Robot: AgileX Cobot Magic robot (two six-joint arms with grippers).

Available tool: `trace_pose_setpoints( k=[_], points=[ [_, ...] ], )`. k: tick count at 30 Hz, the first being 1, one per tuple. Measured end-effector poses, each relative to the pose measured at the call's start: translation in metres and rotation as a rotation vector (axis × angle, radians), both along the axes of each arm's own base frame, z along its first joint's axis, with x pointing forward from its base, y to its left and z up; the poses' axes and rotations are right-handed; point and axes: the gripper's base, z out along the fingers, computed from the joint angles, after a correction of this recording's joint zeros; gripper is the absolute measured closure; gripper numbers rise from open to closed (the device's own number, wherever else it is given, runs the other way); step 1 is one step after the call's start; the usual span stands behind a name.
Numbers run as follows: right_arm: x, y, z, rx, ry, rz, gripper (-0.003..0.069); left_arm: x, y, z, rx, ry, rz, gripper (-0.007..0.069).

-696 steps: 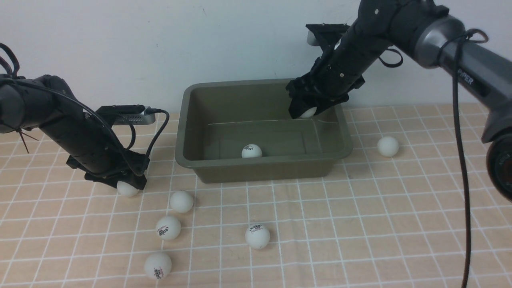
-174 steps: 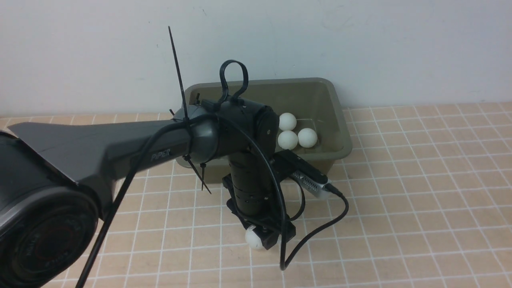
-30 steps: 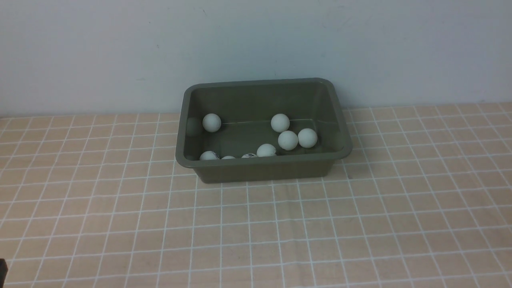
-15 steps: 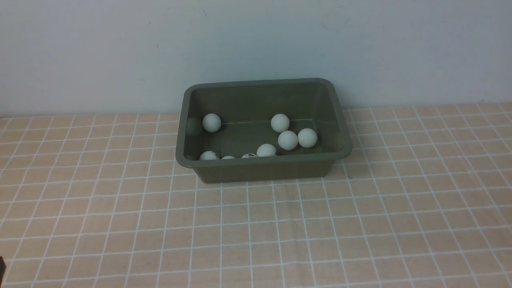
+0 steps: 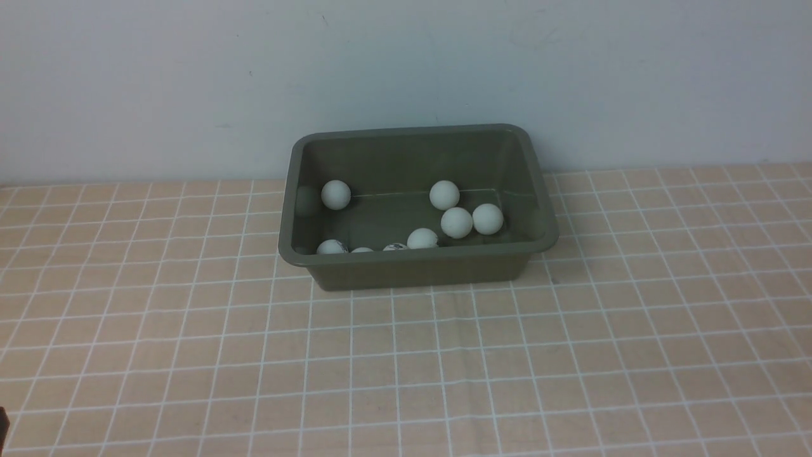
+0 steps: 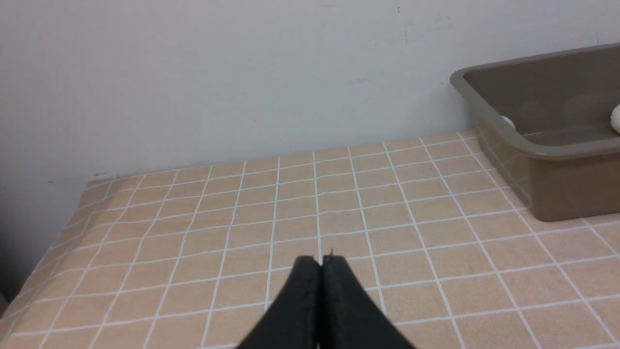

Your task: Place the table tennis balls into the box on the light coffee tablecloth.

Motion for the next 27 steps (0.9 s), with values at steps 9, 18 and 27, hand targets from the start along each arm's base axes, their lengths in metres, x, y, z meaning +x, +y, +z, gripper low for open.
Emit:
trace_pose_setpoints(
  k=[9,18,27],
  points=[
    [-0.009,-0.005,-0.064,0.035,-0.142,-0.105,0.0677,0.0,0.0,0.0,0.0,0.001,0.0,0.0693],
    [-0.006,-0.003,-0.096,0.097,-0.075,-0.106,0.0677,0.0,0.0,0.0,0.0,0.001,0.0,0.0693],
    [-0.006,-0.003,-0.096,0.112,-0.07,-0.11,0.0677,0.0,0.0,0.0,0.0,0.001,0.0,0.0693]
  ],
)
